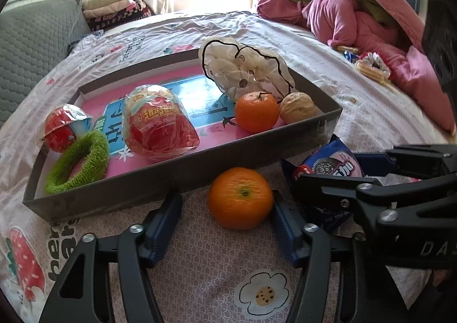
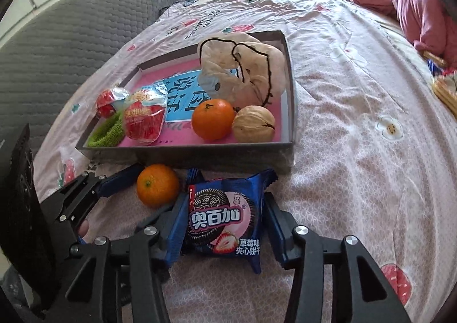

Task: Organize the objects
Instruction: 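Close left tool on the loose orange while right tool grasps the blue biscuit pack, then carry orange with left tool while right tool carries biscuit pack over the box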

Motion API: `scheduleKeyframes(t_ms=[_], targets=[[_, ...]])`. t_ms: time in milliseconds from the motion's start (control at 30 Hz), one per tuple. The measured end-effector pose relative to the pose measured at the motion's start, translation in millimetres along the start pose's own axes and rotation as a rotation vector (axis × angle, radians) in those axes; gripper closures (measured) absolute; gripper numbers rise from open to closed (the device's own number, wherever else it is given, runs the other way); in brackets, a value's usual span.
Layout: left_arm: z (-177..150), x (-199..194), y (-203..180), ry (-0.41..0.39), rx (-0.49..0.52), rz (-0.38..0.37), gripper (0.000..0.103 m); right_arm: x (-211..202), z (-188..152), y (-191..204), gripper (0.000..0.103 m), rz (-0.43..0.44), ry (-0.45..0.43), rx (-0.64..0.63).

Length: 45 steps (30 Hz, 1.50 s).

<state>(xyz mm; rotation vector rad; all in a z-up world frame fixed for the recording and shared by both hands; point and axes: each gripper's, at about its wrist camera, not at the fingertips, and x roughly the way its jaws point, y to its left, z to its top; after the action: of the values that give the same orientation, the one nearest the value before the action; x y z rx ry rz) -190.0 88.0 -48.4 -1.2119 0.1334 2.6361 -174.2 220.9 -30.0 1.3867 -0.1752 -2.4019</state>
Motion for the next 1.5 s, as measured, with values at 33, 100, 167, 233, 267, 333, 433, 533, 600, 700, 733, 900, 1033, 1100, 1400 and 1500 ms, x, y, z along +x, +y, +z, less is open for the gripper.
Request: scheduleKeyframes(t_ms=[33, 100, 167, 233, 267, 333, 433, 533, 600, 700, 733, 900, 1033, 1100, 1400, 1500], targets=[[0, -1, 0, -0.004, -0.005, -0.012, 0.051, -1, -1, -2, 0.053, 0.008, -0.004, 0.008], [1, -2, -2, -0.01, 0.002, -0.025, 0.059, -4, -2, -5, 0.053, 0.017, -0.009, 0.019], [1, -2, -6, -0.012, 0.017, -0.019, 0.062, -5, -2, -6, 0.054, 0.022, -0.015, 0.024], [1, -3, -7, -0.014, 0.015, -0.018, 0.062, -6, -2, -7, 0.054, 0.024, -0.021, 0.03], [1, -3, -6, -0.016, 0.007, -0.025, 0.062, -8, -2, -7, 0.054, 0.03, -0.03, 0.032], [1, -4, -3, -0.019, -0.012, -0.038, 0.062, -10, -2, -7, 0.054, 0.03, -0.043, 0.028], [0, -9, -1, -0.032, -0.026, -0.036, 0.062, -14, -1, -5, 0.054, 0.044, -0.065, 0.022], [0, -15, 3, -0.054, -0.042, -0.042, 0.062, -19, -1, -3, 0.054, 0.069, -0.089, 0.02], [1, -19, 6, -0.063, -0.05, -0.041, 0.062, -23, 0, -2, 0.054, 0.086, -0.108, 0.024], [2, -25, 12, -0.073, -0.068, -0.038, 0.062, -29, 2, -2, 0.054, 0.118, -0.141, 0.039], [2, -27, 14, -0.077, -0.071, -0.035, 0.062, -31, 2, -3, 0.054, 0.125, -0.152, 0.043], [3, -43, 25, -0.115, -0.093, -0.01, 0.062, -40, 6, -4, 0.054, 0.143, -0.21, 0.05], [5, -53, 36, -0.142, -0.113, 0.013, 0.062, -47, 8, -5, 0.054, 0.131, -0.256, 0.057], [5, -58, 42, -0.154, -0.132, 0.021, 0.062, -50, 9, -6, 0.054, 0.129, -0.277, 0.059], [6, -80, 63, -0.202, -0.175, 0.059, 0.062, -57, 12, 0, 0.054, 0.128, -0.325, 0.032], [7, -87, 71, -0.23, -0.183, 0.084, 0.062, -59, 13, 3, 0.054, 0.118, -0.341, 0.013]])
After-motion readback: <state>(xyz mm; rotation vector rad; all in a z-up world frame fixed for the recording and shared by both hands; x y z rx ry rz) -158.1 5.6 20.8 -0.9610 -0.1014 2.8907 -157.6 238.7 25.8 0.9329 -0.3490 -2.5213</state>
